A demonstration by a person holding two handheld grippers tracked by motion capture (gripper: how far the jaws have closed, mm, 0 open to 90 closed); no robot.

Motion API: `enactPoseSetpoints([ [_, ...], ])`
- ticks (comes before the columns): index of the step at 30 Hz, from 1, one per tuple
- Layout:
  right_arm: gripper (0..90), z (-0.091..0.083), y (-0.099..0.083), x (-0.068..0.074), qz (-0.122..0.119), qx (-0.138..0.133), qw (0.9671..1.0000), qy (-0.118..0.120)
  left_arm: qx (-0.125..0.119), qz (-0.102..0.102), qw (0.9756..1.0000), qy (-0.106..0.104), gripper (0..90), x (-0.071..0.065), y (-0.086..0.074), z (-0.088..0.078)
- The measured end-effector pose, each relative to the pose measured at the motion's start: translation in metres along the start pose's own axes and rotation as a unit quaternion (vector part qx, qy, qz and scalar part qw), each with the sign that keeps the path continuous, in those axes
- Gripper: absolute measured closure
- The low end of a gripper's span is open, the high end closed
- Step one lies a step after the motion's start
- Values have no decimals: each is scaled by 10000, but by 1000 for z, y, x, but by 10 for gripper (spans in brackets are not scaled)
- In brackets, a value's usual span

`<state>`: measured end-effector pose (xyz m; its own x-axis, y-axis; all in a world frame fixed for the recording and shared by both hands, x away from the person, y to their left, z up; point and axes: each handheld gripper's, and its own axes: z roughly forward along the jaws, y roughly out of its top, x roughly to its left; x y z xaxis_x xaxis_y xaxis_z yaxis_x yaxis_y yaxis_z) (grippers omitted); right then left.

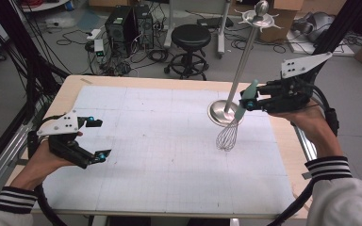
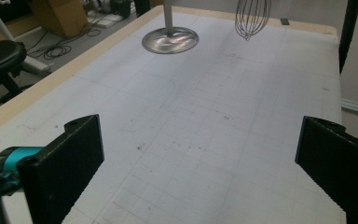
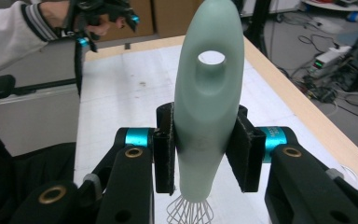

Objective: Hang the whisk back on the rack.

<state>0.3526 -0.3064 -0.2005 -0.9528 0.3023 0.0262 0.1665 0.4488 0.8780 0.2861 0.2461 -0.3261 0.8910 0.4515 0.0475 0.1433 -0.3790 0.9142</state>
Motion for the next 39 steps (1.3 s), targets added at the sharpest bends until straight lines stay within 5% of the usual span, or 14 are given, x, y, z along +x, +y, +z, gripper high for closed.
enactPoseSetpoints([
  [11, 661, -32, -3, -28, 336, 30, 9988, -364, -106, -115, 9998, 130, 17, 4, -11, -5],
  [39, 661, -70, 13, -73, 506, 142, 9954, -797, -40, -168, 9995, 256, 17, 4, -15, -11],
])
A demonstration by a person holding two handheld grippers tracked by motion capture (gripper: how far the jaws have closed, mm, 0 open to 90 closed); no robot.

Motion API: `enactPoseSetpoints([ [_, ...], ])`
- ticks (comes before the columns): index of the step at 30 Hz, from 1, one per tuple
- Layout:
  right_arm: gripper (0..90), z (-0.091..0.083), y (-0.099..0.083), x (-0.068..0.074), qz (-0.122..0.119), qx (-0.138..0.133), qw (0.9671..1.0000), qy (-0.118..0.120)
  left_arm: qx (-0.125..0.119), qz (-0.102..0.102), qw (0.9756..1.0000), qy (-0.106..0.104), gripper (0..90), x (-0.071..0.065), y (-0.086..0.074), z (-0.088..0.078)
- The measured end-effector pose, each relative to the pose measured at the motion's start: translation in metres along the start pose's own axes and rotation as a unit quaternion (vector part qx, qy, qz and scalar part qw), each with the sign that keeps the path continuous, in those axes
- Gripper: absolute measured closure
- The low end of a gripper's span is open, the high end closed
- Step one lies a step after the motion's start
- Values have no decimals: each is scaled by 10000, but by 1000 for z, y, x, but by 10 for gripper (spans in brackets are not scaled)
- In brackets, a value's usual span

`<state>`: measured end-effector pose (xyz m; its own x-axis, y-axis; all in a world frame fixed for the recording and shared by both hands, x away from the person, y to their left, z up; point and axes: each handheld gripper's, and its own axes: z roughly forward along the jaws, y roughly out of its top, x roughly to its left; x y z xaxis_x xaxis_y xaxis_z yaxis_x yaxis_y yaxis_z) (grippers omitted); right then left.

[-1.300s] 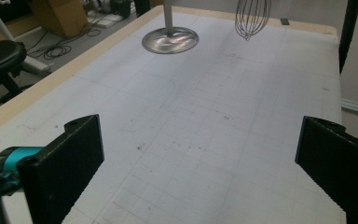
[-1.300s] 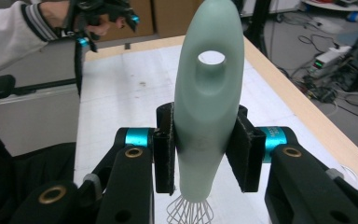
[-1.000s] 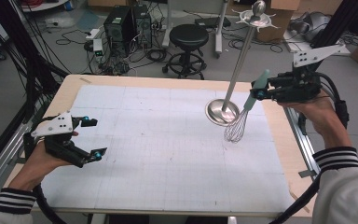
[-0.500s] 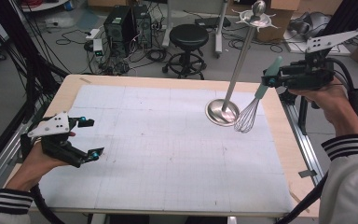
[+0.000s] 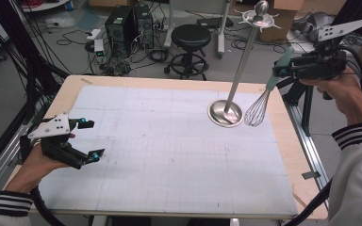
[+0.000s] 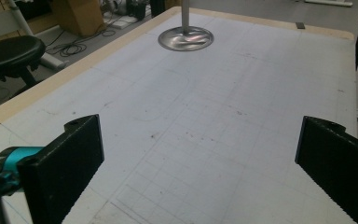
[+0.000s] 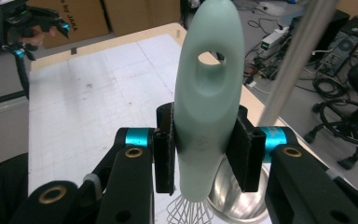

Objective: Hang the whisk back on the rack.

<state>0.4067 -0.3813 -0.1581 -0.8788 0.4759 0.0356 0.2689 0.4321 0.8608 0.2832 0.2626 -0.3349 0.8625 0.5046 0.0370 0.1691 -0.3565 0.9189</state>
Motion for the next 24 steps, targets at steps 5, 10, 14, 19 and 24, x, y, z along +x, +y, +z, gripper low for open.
enactPoseSetpoints([
  [5, 660, -5, 2, -11, 11, 15, 10000, -26, -76, -19, 10000, 21, 17, -3, 0, 0],
  [10, 661, -10, 5, -21, 43, 72, 9999, -55, -46, 2, 10000, 42, 17, -3, -1, -2],
  [14, 661, -12, 7, -29, -18, 111, 9999, -97, -108, -67, 9999, 91, 17, -1, 0, -3],
  [19, 661, -13, 8, -38, -6, 102, 9999, -106, -63, -83, 9999, 86, 17, -1, -1, -3],
  [24, 661, -13, 12, -46, -28, 179, 9997, -140, -16, -88, 9999, 99, 17, 1, 0, -3],
])
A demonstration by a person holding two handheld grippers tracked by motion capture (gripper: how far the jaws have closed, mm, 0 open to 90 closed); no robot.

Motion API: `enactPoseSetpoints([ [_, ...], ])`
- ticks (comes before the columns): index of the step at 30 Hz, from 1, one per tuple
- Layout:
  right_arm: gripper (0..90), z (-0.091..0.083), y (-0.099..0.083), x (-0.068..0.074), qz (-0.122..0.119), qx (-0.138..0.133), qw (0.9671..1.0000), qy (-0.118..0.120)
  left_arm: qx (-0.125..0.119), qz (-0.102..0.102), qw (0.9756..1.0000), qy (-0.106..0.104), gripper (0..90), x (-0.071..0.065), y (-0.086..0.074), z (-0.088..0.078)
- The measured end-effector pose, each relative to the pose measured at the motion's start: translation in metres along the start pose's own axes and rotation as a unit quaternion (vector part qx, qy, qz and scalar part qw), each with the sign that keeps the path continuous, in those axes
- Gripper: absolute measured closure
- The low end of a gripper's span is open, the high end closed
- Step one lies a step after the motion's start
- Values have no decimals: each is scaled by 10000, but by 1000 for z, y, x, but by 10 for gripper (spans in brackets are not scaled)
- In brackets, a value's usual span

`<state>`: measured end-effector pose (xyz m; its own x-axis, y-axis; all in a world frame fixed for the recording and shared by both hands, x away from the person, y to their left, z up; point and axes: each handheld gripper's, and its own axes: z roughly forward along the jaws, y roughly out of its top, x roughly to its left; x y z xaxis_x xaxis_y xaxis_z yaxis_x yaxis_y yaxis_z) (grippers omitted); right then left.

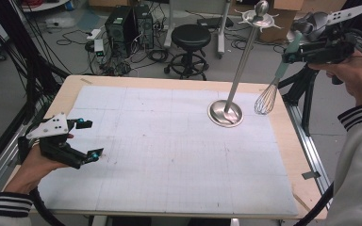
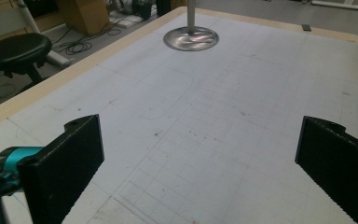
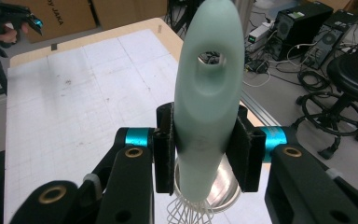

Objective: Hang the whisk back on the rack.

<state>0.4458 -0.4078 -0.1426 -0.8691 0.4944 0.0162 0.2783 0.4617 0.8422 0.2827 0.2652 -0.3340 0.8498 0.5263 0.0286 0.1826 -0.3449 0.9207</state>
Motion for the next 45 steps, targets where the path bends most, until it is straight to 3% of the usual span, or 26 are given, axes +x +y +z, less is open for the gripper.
enactPoseSetpoints([
  [20, 660, 16, 18, -18, -96, 36, 9999, -3, 23, -27, 10000, -2, 17, 4, 4, 2],
  [45, 660, 30, 25, -26, -121, 63, 9999, 21, 63, -38, 10000, -8, 17, 7, 7, 6],
])
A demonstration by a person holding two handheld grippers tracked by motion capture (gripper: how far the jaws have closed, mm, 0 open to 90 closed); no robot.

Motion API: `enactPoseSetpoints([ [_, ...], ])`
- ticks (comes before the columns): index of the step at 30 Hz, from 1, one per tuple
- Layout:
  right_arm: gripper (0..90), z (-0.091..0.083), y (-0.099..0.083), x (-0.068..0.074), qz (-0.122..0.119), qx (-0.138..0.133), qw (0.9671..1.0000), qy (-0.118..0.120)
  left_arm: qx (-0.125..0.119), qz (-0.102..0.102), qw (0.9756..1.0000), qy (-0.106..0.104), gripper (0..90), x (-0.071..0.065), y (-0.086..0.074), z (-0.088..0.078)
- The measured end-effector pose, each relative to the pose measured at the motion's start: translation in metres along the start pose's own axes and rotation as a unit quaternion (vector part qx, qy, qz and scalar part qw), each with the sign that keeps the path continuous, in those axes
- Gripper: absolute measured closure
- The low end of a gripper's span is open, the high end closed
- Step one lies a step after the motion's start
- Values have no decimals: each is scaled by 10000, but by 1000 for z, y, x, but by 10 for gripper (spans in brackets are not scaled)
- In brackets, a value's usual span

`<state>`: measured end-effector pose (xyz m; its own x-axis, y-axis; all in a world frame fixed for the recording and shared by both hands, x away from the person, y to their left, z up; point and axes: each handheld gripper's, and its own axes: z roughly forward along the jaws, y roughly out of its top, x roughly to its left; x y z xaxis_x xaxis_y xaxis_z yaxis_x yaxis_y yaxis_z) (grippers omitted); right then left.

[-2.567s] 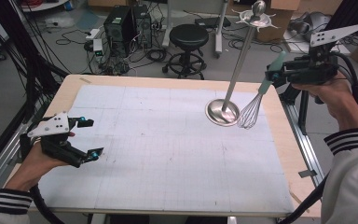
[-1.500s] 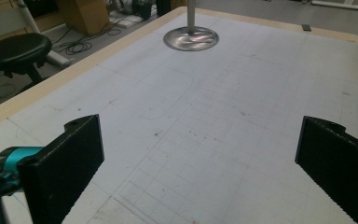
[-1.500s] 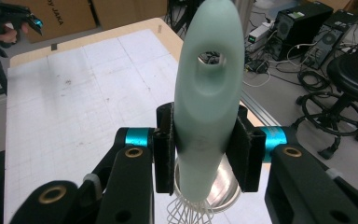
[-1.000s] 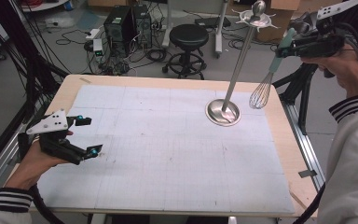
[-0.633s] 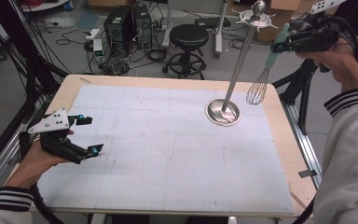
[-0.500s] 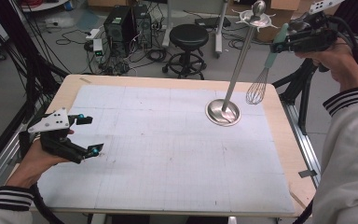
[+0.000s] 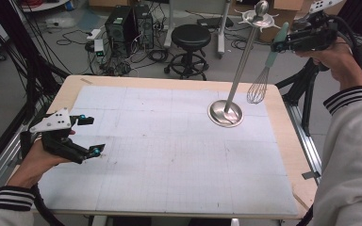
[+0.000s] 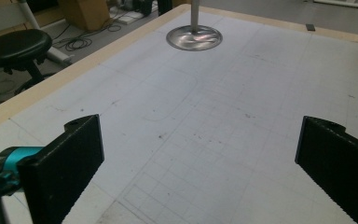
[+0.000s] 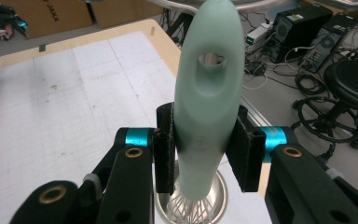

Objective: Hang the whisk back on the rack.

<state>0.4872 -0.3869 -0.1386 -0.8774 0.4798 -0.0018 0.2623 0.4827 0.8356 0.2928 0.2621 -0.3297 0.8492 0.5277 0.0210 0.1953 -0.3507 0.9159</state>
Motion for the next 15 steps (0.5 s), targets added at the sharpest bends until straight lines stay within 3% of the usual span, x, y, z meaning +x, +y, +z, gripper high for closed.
enactPoseSetpoints([
  [15, 660, 10, 10, 7, -38, 80, 10000, 27, -39, 16, 10000, -8, 17, -1, 0, -2],
])
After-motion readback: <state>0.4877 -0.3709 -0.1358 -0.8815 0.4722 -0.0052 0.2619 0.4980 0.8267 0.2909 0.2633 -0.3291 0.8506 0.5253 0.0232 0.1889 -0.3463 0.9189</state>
